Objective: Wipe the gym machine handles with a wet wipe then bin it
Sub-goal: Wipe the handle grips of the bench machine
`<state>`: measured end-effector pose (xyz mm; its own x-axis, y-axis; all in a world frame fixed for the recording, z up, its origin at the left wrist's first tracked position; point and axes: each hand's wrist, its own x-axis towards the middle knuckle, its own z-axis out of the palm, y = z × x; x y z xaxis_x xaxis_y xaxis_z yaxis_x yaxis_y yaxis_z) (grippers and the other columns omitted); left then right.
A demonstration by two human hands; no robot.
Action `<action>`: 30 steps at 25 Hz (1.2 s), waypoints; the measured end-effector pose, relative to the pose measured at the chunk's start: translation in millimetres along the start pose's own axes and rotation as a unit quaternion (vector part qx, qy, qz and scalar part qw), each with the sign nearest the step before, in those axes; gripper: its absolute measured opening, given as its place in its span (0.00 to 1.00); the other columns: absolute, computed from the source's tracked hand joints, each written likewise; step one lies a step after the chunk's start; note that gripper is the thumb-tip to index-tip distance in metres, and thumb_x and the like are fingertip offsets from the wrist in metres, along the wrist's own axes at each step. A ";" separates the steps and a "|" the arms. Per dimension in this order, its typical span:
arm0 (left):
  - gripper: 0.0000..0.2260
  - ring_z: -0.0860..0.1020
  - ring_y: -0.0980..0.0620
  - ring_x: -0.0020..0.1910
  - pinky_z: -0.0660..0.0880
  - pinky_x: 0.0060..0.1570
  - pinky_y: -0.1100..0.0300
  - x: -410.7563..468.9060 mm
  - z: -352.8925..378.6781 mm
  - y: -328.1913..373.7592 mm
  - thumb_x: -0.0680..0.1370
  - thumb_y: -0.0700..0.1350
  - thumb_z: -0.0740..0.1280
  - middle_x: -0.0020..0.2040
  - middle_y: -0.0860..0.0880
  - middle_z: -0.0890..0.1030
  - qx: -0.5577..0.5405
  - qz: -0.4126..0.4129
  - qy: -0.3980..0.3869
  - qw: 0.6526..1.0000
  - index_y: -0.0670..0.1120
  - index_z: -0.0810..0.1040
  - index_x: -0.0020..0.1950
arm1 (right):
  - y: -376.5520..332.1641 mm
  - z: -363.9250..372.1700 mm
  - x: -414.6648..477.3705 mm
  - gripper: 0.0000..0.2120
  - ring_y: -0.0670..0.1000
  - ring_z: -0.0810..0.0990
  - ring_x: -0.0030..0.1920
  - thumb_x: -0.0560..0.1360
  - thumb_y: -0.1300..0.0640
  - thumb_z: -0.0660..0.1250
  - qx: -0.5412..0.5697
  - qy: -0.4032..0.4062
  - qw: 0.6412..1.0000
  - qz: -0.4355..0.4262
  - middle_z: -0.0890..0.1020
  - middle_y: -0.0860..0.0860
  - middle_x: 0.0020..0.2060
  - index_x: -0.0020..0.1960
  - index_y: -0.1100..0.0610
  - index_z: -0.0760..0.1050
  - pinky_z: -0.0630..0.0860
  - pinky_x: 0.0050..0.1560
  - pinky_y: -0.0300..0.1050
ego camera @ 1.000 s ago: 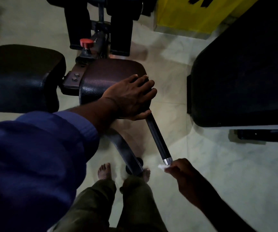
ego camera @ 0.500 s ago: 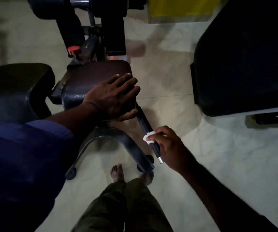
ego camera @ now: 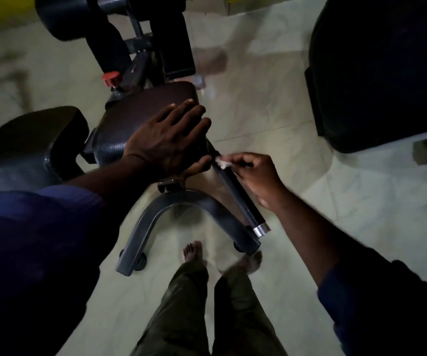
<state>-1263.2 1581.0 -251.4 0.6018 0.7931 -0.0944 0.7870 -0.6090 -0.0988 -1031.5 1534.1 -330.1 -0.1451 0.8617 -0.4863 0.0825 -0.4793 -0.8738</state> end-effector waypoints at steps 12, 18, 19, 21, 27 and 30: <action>0.34 0.65 0.35 0.77 0.64 0.74 0.39 0.1 3.9 -5.7 0.83 0.66 0.53 0.77 0.37 0.68 -0.004 0.050 0.023 0.998 0.41 0.70 0.76 | -14.6 -6.0 -18.0 0.09 0.48 0.82 0.47 0.78 0.61 0.73 0.042 0.000 0.994 0.102 0.87 0.58 0.50 0.58 0.61 0.83 0.78 0.43 0.41; 0.31 0.67 0.34 0.76 0.67 0.71 0.39 -1.4 6.2 -7.9 0.82 0.65 0.56 0.76 0.37 0.70 -0.004 0.057 0.044 0.997 0.42 0.70 0.74 | 8.5 0.5 -5.7 0.07 0.54 0.86 0.45 0.82 0.66 0.64 0.183 -0.044 0.965 0.181 0.83 0.61 0.50 0.58 0.62 0.78 0.83 0.46 0.42; 0.31 0.67 0.34 0.76 0.67 0.71 0.39 -0.9 6.6 -8.7 0.82 0.65 0.56 0.75 0.38 0.69 -0.008 0.060 0.045 0.997 0.43 0.70 0.74 | 19.9 -12.6 -37.0 0.08 0.55 0.86 0.47 0.82 0.67 0.62 0.223 -0.041 0.955 0.192 0.82 0.63 0.51 0.58 0.62 0.77 0.84 0.48 0.43; 0.31 0.66 0.33 0.75 0.67 0.69 0.38 1.7 6.5 -9.7 0.81 0.65 0.57 0.76 0.38 0.68 -0.003 0.080 0.042 0.996 0.43 0.70 0.74 | 36.5 -30.3 -99.5 0.08 0.57 0.86 0.48 0.81 0.68 0.61 0.280 0.019 0.935 0.218 0.83 0.63 0.51 0.56 0.63 0.77 0.85 0.49 0.46; 0.29 0.63 0.37 0.79 0.57 0.77 0.37 1.7 5.3 -17.7 0.82 0.63 0.59 0.74 0.40 0.73 -0.023 0.158 0.076 0.984 0.42 0.74 0.71 | 48.6 17.1 -186.3 0.10 0.52 0.87 0.51 0.80 0.67 0.67 0.278 0.421 0.862 0.049 0.87 0.58 0.53 0.60 0.61 0.81 0.83 0.53 0.45; 0.28 0.67 0.38 0.78 0.57 0.78 0.39 24.4 -0.8 -13.1 0.81 0.61 0.58 0.71 0.41 0.76 0.009 0.297 0.060 0.953 0.42 0.78 0.69 | 48.0 55.5 -181.0 0.09 0.43 0.84 0.57 0.78 0.62 0.72 -0.057 0.570 0.819 -0.036 0.86 0.46 0.56 0.56 0.53 0.86 0.79 0.61 0.44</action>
<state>-1258.8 1608.3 -251.7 0.9526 0.3030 -0.0256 0.3002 -0.9504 -0.0810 -1056.0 1345.8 -284.1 0.8554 0.5145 -0.0603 0.2145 -0.4576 -0.8629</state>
